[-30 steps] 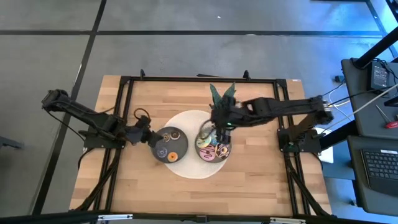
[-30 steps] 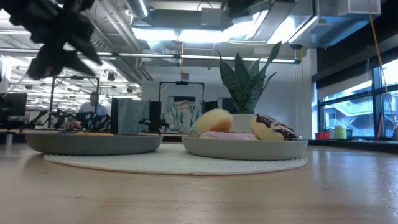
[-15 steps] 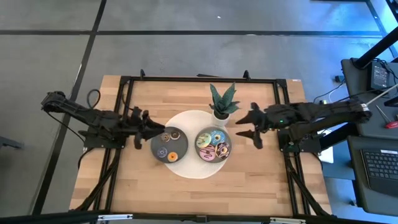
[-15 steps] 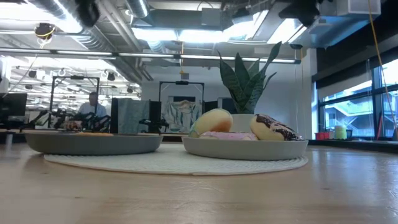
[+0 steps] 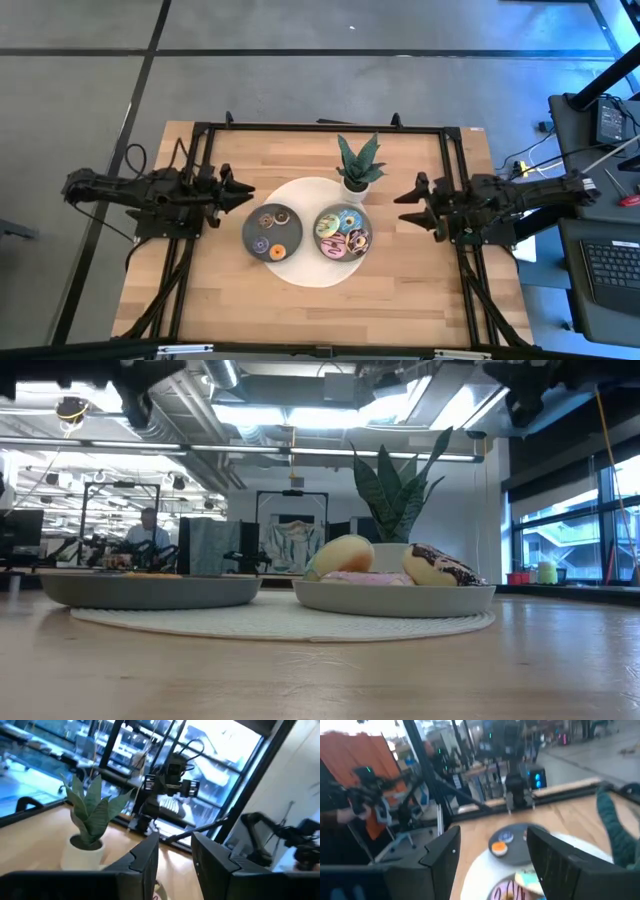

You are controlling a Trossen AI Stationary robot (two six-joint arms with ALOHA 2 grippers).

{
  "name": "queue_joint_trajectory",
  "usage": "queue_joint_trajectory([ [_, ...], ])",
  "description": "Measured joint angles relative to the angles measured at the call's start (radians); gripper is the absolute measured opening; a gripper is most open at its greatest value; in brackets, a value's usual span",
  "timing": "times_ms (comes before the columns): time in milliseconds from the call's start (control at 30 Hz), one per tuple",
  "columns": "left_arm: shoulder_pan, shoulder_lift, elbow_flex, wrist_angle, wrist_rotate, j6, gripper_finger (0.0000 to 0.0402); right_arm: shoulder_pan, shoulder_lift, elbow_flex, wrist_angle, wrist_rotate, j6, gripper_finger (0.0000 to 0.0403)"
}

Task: Pick & Place donuts
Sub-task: Return to Home Position

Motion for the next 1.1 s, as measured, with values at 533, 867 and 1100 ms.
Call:
queue_joint_trajectory([
  [533, 0.219, -0.382, -0.188, -0.150, 0.028, -0.034, 0.0111, -0.060, -0.302, -0.012, -0.220, 0.025, -0.062, 0.0229],
  [867, 0.249, -0.360, -0.316, 0.025, 0.082, -0.071, 0.0113, -0.060, -0.321, -0.172, 0.002, 0.051, -0.131, 0.0229],
  [1100, 0.261, -0.359, -0.332, -0.034, 0.038, -0.062, 0.0110, -0.060, -0.321, -0.280, 0.104, 0.080, -0.087, 0.0229],
])
